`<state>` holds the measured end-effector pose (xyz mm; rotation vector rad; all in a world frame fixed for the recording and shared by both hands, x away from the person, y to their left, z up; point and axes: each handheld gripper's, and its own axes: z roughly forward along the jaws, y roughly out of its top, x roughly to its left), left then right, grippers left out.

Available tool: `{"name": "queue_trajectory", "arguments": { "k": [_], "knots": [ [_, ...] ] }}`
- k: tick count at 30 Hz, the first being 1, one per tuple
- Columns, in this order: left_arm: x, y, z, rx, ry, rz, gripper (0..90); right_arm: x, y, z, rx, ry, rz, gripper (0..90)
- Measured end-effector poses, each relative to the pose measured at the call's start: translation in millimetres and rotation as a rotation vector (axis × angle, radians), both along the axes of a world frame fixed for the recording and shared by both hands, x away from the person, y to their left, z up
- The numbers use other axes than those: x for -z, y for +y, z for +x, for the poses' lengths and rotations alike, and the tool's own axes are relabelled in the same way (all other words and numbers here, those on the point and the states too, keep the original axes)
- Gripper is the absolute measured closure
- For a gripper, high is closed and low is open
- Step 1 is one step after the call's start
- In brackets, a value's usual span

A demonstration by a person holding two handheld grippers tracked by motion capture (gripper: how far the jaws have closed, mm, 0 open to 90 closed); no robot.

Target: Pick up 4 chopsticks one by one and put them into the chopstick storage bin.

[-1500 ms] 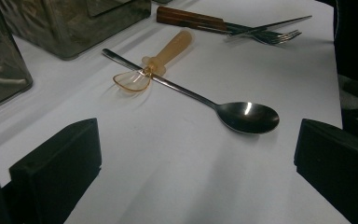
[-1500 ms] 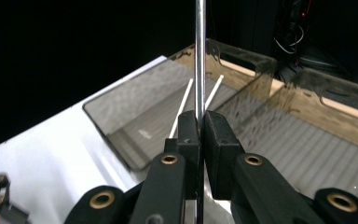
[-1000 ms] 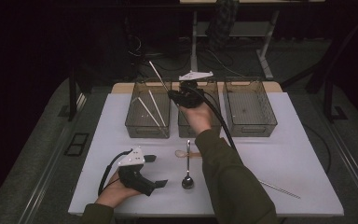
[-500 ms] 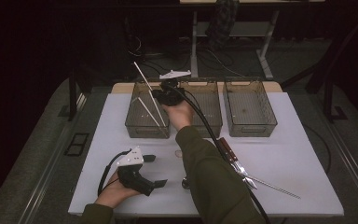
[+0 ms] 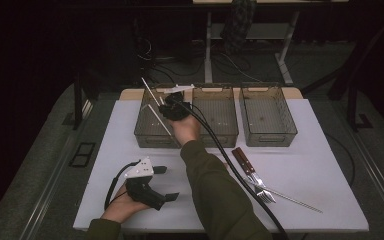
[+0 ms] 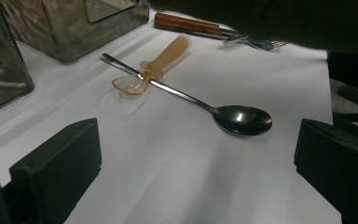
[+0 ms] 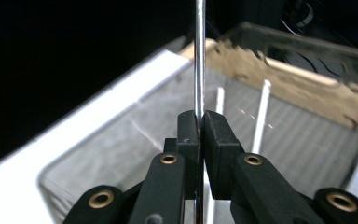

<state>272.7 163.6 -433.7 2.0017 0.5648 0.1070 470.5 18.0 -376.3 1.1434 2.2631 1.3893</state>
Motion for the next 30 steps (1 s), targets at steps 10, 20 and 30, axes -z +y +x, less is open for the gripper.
{"name": "queue_trajectory", "arguments": {
  "k": [10, 20, 30],
  "knots": [
    [0.4, -0.4, 0.4, 0.005, -0.002, 0.007, 0.0, 3.5, -4.3, -0.9, 0.019, 0.06, -0.085, 55.6],
    [0.5, -1.1, 0.1, 0.006, -0.003, 0.01, 0.0, -23.0, -36.2, -21.2, -0.076, 0.045, -0.076, 47.5],
    [1.0, -1.5, 1.1, 0.003, 0.001, 0.009, 0.0, -36.5, -85.8, -42.3, -0.113, 0.032, -0.06, 43.5]
  ]
}}
